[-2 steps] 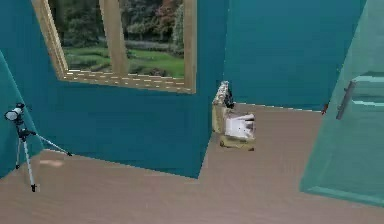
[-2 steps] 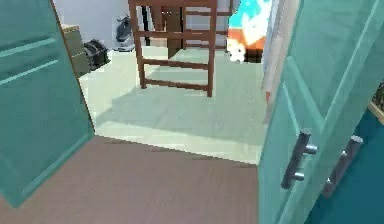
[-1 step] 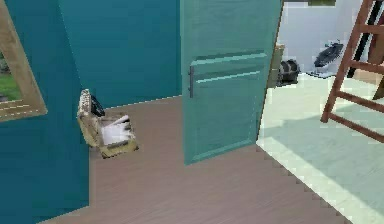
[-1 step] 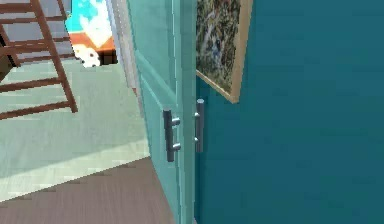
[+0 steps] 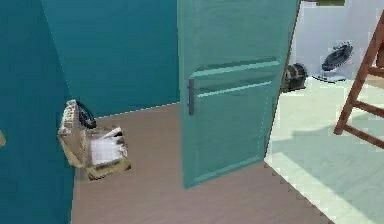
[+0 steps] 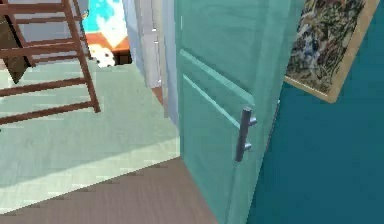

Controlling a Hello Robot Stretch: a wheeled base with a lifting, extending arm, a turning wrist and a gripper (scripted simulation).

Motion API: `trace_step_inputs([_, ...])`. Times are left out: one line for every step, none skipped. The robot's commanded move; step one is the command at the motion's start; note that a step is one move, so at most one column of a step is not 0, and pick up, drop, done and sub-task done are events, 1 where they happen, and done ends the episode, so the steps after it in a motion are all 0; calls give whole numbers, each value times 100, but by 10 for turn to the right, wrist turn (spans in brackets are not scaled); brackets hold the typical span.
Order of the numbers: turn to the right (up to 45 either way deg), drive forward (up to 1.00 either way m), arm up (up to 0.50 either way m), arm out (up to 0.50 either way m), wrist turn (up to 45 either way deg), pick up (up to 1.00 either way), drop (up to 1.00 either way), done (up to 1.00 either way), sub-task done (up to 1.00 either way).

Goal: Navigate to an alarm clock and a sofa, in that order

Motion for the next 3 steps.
trace_step_inputs([450, 0, 0, 0, 0, 0, 0, 0, 0])
trace_step_inputs([240, 0, 0, 0, 0, 0, 0, 0, 0])
trace_step_inputs([0, 75, 0, 0, 0, 0, 0, 0, 0])
